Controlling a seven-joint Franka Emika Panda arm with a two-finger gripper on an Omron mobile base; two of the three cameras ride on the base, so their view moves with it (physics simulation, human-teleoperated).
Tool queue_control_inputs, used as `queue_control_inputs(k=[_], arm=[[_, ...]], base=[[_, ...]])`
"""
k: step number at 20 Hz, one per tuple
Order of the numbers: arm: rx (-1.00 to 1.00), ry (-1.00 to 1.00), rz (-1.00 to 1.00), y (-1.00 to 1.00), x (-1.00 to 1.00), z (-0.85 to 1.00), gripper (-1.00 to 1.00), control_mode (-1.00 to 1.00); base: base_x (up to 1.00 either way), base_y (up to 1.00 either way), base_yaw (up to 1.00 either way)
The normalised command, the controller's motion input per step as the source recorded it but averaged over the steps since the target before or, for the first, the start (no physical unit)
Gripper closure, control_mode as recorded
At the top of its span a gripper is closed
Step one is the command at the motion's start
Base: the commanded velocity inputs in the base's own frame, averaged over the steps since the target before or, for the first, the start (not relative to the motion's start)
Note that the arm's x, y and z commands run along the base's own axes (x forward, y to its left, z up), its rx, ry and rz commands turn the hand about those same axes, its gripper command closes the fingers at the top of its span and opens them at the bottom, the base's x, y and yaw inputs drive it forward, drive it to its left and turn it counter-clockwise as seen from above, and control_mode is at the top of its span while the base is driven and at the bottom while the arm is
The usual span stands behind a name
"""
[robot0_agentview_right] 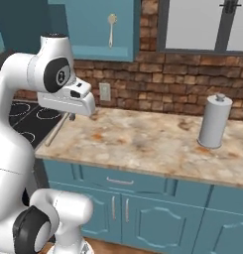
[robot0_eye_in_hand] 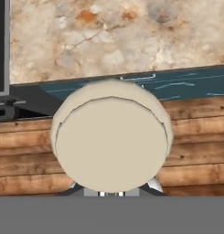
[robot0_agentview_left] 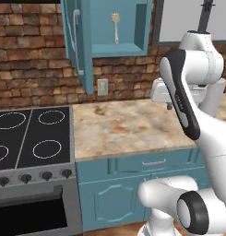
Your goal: Pick up the dish brush and dish brush from the sink, and place them back in the cabinet, and close the cabinet door.
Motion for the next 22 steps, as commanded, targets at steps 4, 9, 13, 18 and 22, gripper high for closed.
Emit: queue_control_inputs(k=[4, 9, 13, 18, 22], arm=[[0.0, 0.0, 0.0, 0.0, 0.0, 0.0, 1.0, 1.0], [0.0, 0.0, 0.0, 0.0, 0.0, 0.0, 1.0, 1.0], [0.0, 0.0, 0.0, 0.0, 0.0, 0.0, 1.0, 1.0], [0.0, 0.0, 0.0, 0.0, 0.0, 0.0, 1.0, 1.0], [0.0, 0.0, 0.0, 0.0, 0.0, 0.0, 1.0, 1.0]], base=[[0.55, -0.19, 0.21], [0.54, -0.1, 0.18], [0.45, -0.23, 0.12], [0.31, -0.32, 0.12], [0.35, -0.37, 0.12]])
